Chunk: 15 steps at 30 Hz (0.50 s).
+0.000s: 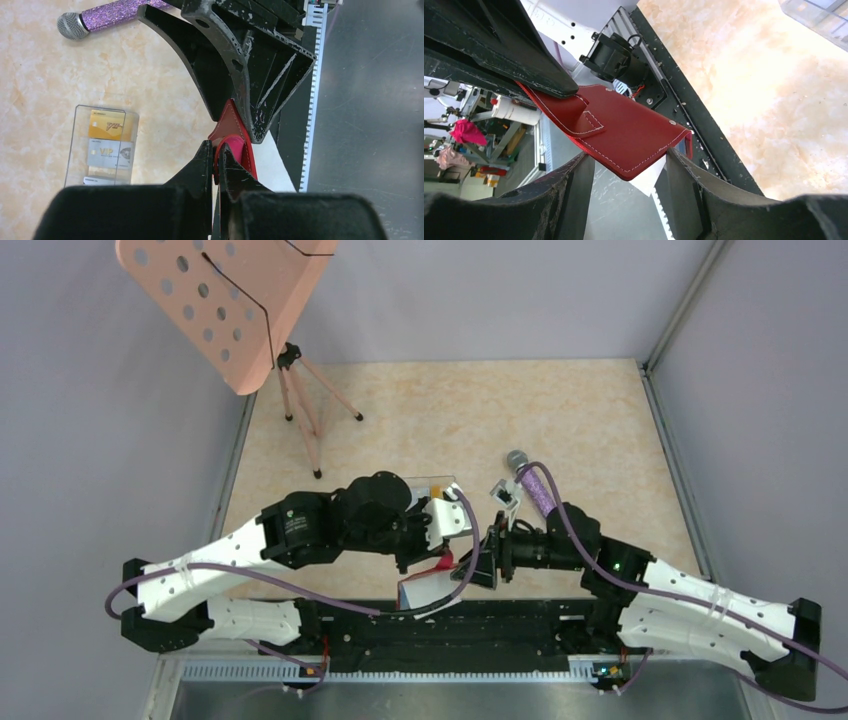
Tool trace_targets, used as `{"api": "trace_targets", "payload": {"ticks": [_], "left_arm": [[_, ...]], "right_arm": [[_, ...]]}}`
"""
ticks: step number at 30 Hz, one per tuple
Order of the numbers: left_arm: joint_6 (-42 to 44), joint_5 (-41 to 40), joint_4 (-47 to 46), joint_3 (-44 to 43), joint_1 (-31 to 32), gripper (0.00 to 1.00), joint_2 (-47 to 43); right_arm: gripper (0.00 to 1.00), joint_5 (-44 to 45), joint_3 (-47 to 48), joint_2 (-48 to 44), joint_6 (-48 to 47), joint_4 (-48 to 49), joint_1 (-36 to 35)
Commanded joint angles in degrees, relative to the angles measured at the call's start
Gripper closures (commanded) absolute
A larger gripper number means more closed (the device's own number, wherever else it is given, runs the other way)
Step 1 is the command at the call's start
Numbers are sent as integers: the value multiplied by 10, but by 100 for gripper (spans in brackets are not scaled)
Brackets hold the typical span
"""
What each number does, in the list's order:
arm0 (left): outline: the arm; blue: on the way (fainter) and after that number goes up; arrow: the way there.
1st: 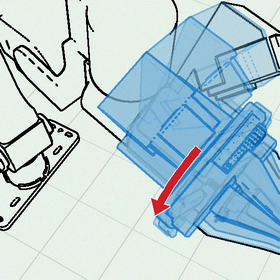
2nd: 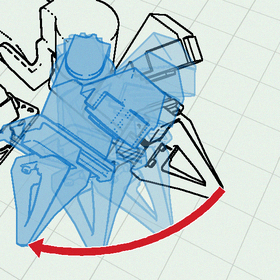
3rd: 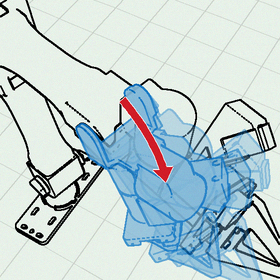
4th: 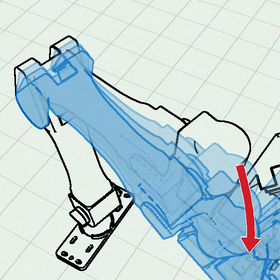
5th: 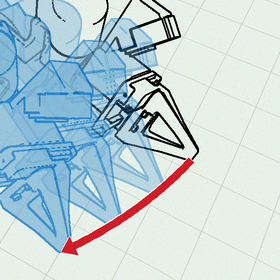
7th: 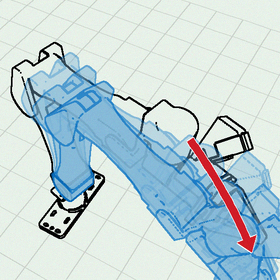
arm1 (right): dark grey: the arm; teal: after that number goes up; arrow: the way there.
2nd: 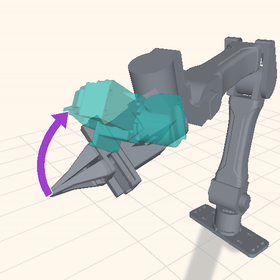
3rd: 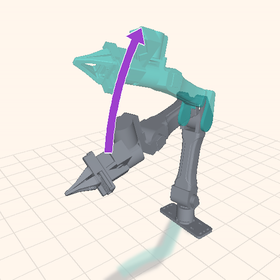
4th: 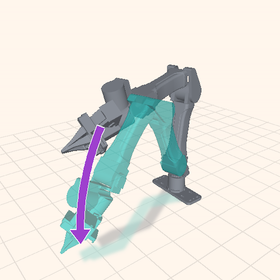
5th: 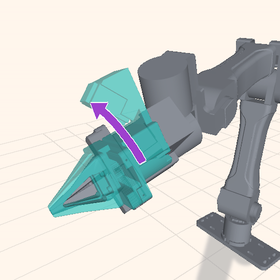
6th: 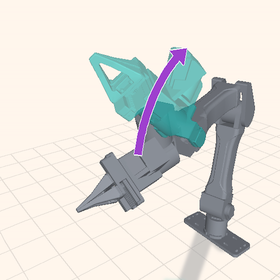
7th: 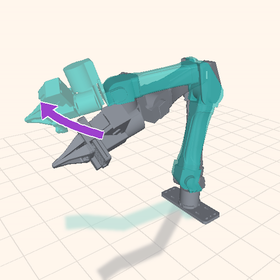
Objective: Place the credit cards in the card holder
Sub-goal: Open the card holder.
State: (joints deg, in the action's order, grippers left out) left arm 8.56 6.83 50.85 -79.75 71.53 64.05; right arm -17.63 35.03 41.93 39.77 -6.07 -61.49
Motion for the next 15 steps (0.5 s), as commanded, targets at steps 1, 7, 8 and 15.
{"api": "trace_targets", "payload": {"ticks": [1, 7, 8, 15], "left_arm": [[-38, 16, -53, -1, -9, 100, 8], [-28, 59, -44, -8, -21, 100, 17], [-26, 64, -41, -10, -22, 100, 18], [-20, 103, -31, -6, -38, 100, 14]], "right_arm": [[45, -24, 21, -2, -14, 19, -8], [35, -7, 40, -24, -48, -23, -15], [34, -1, 44, -31, -54, -32, -15], [32, 5, 58, -67, -68, -47, -15]]}}
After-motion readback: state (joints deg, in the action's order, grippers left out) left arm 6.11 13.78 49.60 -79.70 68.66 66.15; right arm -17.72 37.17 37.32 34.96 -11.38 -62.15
